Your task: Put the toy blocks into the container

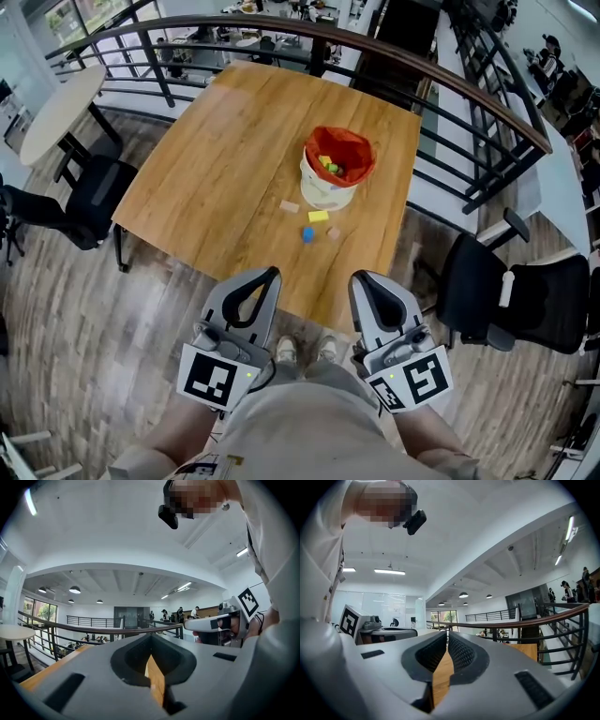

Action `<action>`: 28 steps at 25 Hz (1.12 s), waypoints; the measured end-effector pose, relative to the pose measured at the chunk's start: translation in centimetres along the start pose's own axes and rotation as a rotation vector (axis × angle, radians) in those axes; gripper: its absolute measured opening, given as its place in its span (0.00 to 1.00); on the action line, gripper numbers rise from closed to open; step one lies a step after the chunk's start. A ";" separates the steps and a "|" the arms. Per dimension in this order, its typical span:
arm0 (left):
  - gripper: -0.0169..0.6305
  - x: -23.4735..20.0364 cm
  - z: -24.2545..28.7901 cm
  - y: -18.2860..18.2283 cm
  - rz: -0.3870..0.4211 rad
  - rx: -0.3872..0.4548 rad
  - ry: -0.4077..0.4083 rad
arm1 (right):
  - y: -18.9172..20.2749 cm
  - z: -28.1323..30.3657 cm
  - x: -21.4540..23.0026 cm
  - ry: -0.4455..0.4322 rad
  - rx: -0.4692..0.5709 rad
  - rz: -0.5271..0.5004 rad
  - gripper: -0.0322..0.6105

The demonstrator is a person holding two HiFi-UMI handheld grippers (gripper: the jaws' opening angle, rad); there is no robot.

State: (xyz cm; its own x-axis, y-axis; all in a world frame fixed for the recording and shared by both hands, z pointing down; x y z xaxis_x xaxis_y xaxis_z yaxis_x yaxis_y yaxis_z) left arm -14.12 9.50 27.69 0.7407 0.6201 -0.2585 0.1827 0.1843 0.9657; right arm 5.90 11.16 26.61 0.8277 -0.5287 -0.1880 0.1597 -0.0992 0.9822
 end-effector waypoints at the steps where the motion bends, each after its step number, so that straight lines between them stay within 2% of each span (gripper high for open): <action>1: 0.04 0.1 0.2 0.1 0.000 -0.001 -0.004 | 0.1 0.0 0.2 -0.005 0.000 0.001 0.09; 7: 0.04 -0.1 1.4 0.3 0.016 0.008 -0.041 | 1.4 1.0 1.3 -0.026 -0.023 -0.003 0.09; 11: 0.04 -0.9 2.2 -0.4 0.090 0.026 -0.068 | 2.1 2.7 2.3 -0.037 -0.033 0.002 0.09; 13: 0.04 -1.6 2.8 -0.5 0.099 0.037 -0.076 | 2.4 3.8 3.0 -0.033 -0.032 -0.010 0.09; 14: 0.04 -2.0 3.2 -0.6 0.090 0.049 -0.078 | 2.5 4.4 3.3 -0.031 -0.034 -0.025 0.11; 16: 0.04 -2.8 3.8 -0.9 0.069 0.073 -0.074 | 2.8 5.8 4.1 -0.031 -0.045 -0.064 0.23; 17: 0.04 -3.2 4.2 -1.0 0.070 0.080 -0.073 | 2.9 6.6 4.6 -0.032 -0.050 -0.082 0.25; 22: 0.05 -5.1 7.0 -0.4 0.123 0.068 -0.093 | 4.7 10.1 6.1 -0.054 -0.091 -0.131 0.31; 28: 0.04 -7.3 10.2 1.4 0.106 0.051 -0.098 | 8.8 13.9 6.2 -0.092 -0.170 -0.109 0.35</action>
State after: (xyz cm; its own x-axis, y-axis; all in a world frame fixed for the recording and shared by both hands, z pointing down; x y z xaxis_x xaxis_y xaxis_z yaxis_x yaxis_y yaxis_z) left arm -12.67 -2.50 31.19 0.8167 0.5561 -0.1539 0.1306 0.0816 0.9881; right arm 4.94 -4.67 34.15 0.7490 -0.5984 -0.2844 0.3405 -0.0206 0.9400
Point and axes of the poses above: the fingertips, and each gripper's own axes: z forward along the fingers, x to its right, y out of its underside, the point moved 8 cm from there along -z, backward along the fingers, and after that the axes turned 15 degrees about -z, right-handed, at the moved point
